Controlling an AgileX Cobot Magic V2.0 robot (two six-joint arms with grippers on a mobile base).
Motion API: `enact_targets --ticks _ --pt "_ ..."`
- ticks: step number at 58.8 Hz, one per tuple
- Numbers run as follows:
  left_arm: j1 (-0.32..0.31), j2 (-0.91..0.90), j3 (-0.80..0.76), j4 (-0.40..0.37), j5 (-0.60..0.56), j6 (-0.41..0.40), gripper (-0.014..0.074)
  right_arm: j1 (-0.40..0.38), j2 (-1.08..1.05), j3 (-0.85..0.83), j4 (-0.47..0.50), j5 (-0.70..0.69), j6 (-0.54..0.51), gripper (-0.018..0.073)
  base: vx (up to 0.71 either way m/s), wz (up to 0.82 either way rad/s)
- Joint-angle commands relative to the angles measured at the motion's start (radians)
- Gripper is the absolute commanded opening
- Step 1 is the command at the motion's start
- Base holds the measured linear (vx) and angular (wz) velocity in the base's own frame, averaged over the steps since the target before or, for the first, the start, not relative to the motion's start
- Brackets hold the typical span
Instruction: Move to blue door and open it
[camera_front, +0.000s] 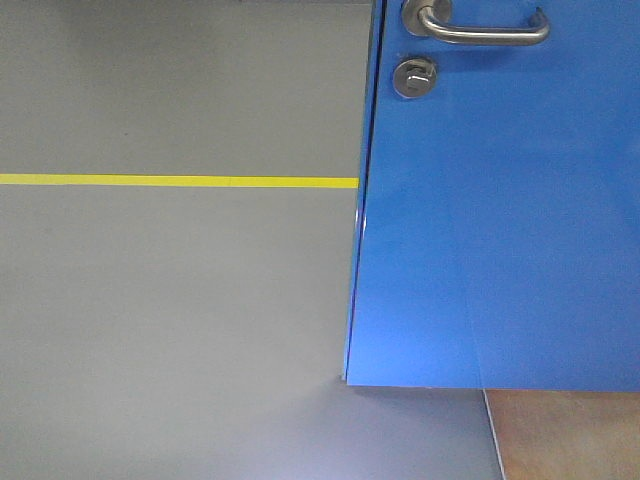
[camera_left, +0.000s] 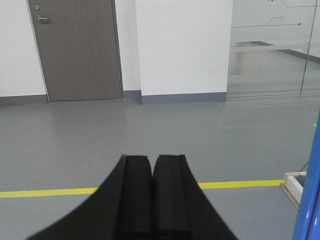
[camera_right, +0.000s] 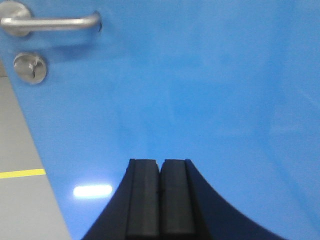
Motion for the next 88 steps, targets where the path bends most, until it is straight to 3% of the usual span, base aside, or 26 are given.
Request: enact_targets --ticks 1,11,16,25,88 --pt "-0.007 -0.014 -0.019 -0.002 -0.083 -0.007 0.0073 -0.004 -0.084 0.07 0.051 -0.089 0.01 -0.0001 0.0 0.0" --pt "-0.007 -0.014 -0.019 -0.002 -0.083 -0.007 0.0073 -0.004 -0.159 0.206 0.056 -0.135 0.014 -0.0001 0.0 0.0" --pt "-0.007 -0.014 -0.019 -0.002 -0.083 -0.007 0.0073 -0.004 -0.162 0.296 0.054 -0.301 0.012 -0.0001 0.0 0.0" --pt "-0.007 -0.014 -0.019 -0.002 -0.083 -0.007 0.0073 -0.004 -0.162 0.289 0.019 -0.35 0.008 -0.0001 0.0 0.0" --pt "-0.007 -0.014 -0.019 -0.002 -0.083 -0.007 0.0073 -0.004 -0.162 0.289 0.031 -0.349 0.009 -0.0001 0.0 0.0"
